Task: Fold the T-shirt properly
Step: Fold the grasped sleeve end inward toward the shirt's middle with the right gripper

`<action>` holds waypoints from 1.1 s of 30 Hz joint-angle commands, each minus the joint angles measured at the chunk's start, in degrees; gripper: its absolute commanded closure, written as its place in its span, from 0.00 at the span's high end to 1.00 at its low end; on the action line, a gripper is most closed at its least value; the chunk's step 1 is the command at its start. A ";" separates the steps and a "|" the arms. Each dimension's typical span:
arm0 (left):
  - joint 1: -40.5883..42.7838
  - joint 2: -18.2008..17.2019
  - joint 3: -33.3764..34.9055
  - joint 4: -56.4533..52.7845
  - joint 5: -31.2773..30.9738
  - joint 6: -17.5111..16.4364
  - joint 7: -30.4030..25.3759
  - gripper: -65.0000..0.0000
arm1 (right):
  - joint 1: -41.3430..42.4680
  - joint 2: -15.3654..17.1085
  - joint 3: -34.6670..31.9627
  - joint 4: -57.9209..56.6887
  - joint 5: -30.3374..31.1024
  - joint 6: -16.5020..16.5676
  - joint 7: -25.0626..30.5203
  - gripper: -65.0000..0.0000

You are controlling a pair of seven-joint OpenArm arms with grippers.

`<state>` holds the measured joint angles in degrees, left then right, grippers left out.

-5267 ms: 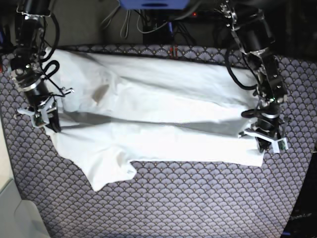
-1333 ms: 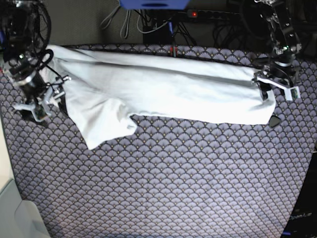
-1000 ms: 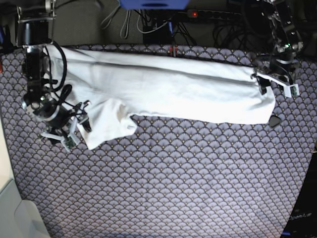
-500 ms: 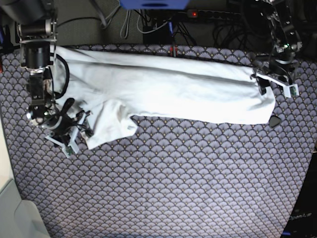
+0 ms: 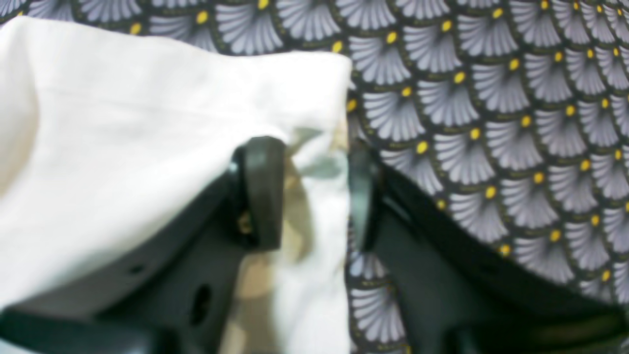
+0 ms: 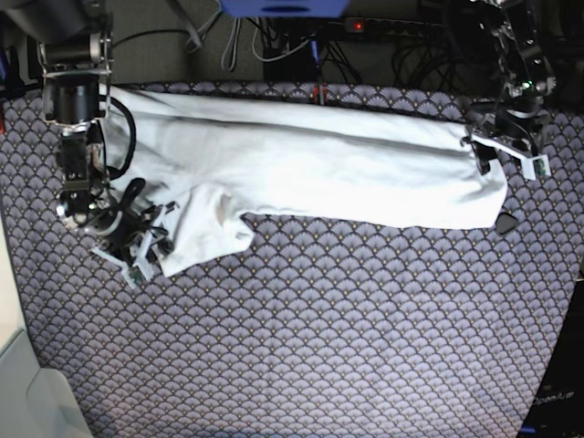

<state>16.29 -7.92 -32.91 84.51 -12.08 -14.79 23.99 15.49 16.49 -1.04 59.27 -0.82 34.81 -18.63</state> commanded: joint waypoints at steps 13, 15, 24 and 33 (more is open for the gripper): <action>-0.07 -0.74 -0.11 0.55 -0.01 0.06 -0.56 0.66 | -7.71 1.66 3.10 19.02 0.42 5.19 0.04 0.00; -0.16 -0.74 -0.11 0.55 -0.01 0.06 -0.56 0.66 | -11.13 1.66 4.16 25.17 0.42 5.19 0.04 0.00; -0.51 -0.82 -0.11 0.46 -0.01 0.06 -0.56 0.66 | -31.18 1.40 11.54 48.38 0.42 5.19 -0.05 0.00; -1.83 -0.91 -0.02 -0.60 0.16 0.06 -0.65 0.66 | -45.60 -0.45 19.54 54.45 0.42 5.19 0.30 0.00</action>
<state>14.48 -8.10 -32.77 83.37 -11.84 -14.79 24.08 -29.95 15.44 18.15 112.79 -1.17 40.27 -19.79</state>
